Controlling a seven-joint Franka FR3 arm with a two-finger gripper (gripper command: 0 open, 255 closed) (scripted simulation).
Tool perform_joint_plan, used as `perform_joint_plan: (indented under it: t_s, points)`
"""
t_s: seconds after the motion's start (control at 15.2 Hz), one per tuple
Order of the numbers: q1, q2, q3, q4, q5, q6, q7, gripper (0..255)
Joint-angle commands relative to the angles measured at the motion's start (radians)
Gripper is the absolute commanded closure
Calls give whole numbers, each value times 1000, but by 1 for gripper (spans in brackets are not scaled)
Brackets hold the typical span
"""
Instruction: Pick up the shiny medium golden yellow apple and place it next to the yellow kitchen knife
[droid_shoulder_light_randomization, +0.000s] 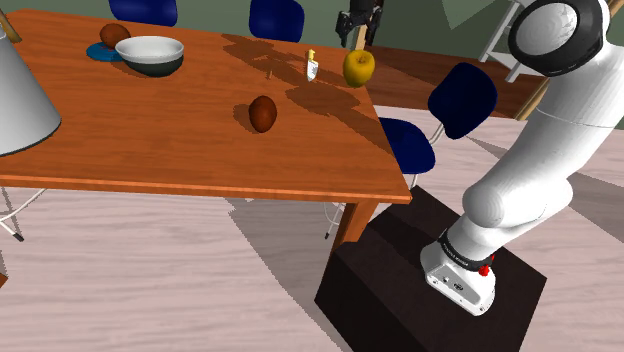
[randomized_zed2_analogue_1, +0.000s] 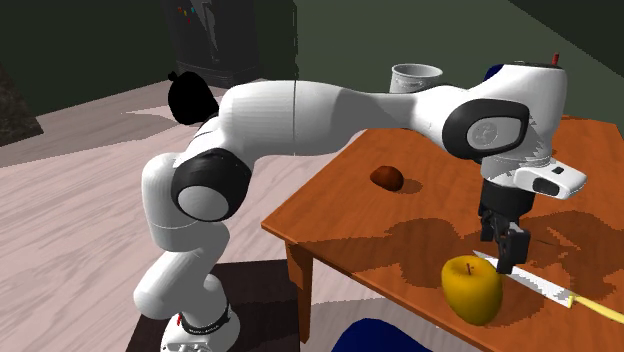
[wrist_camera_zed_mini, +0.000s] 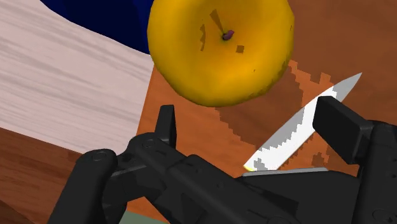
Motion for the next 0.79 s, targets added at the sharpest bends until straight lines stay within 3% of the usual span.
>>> perform_joint_plan:
  t_s: [0.0, 0.2, 0.73]
  points:
    - [6, 4, 3, 38, -1, -35, -1, 0]
    - [25, 26, 10, 161, -11, -139, -4, 0]
    - [25, 26, 10, 161, -11, -139, -4, 0]
